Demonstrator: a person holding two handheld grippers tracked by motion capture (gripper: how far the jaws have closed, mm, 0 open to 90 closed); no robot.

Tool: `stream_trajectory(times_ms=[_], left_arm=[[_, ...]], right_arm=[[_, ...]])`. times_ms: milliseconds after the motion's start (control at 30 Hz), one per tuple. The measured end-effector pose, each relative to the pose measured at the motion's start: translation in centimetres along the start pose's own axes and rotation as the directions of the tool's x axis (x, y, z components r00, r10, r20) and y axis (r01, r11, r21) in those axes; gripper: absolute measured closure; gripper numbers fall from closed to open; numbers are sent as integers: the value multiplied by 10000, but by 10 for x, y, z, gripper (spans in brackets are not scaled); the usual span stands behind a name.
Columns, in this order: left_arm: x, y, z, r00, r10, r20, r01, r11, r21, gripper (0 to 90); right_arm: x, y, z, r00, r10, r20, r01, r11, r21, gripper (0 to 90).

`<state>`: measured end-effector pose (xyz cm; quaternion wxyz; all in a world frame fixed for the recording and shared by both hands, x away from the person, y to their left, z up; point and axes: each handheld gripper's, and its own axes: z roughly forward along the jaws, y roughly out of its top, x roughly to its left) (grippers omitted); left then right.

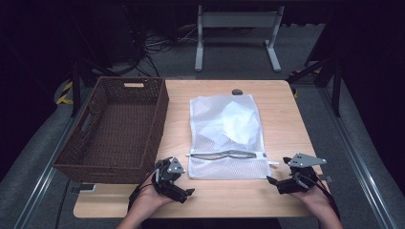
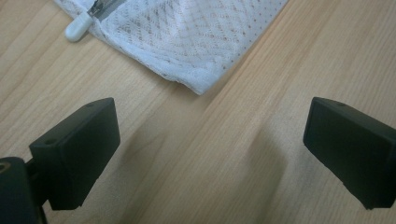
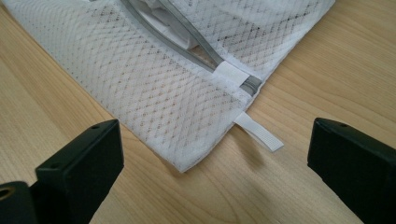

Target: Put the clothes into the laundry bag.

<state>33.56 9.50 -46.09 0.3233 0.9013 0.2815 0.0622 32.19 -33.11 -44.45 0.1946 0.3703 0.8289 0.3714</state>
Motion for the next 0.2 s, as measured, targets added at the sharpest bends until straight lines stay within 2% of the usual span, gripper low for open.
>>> stream_trajectory(times_ms=[200], left_arm=[[0, 0, 1, 10000, 29, -9, -29, 10000, 58, 36]], right_arm=[[1, 0, -1, 9999, -115, -31, 115, 9999, -60, 41]])
